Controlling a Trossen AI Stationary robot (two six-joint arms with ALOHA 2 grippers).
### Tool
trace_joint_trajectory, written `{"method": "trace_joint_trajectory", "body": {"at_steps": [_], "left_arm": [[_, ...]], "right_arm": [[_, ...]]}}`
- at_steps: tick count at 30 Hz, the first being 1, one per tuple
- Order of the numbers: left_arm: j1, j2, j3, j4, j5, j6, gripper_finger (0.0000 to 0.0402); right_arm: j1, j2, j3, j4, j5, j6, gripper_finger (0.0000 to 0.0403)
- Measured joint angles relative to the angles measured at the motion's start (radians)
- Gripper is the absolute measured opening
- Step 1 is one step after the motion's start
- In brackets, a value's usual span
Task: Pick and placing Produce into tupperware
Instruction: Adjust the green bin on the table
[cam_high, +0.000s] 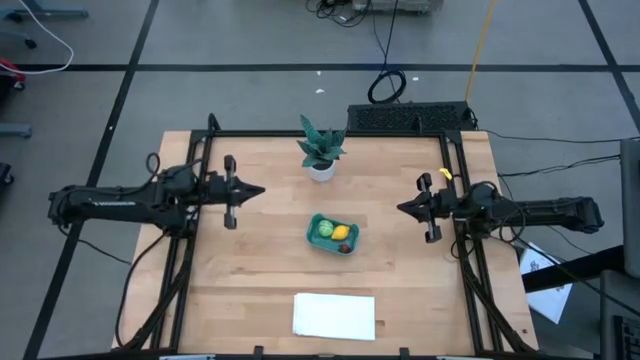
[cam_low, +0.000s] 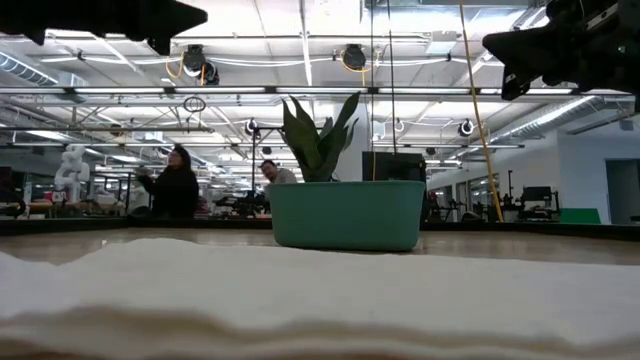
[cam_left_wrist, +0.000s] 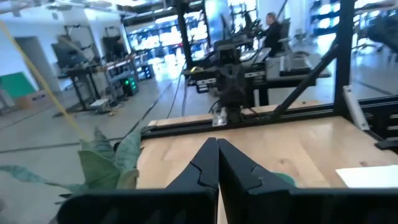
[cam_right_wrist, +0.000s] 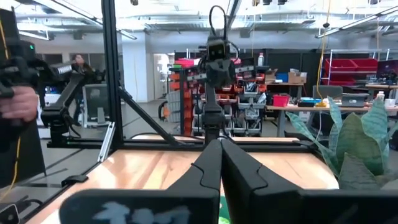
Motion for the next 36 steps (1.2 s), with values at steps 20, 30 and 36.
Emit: {"method": "trace_joint_trajectory", "body": {"at_steps": [20,30,36], "left_arm": [[-0.001,-0.154,-0.184,0.072,-0.012,0.003,0.0000],[-0.001,-0.208,-0.184,-0.041,-0.038,0.026,0.0000],[-0.027,-0.218,-0.184,-0.064,0.032,0.043,0.0000]], "right_arm": [[0.000,-0.076,0.000,-0.055,-0.039,0.034,0.0000],[0.000,-0.144,0.000,-0.155,0.033,0.027,0.0000],[0.000,-0.151,0.000,-0.187,0.031,0.027,0.0000]]}}
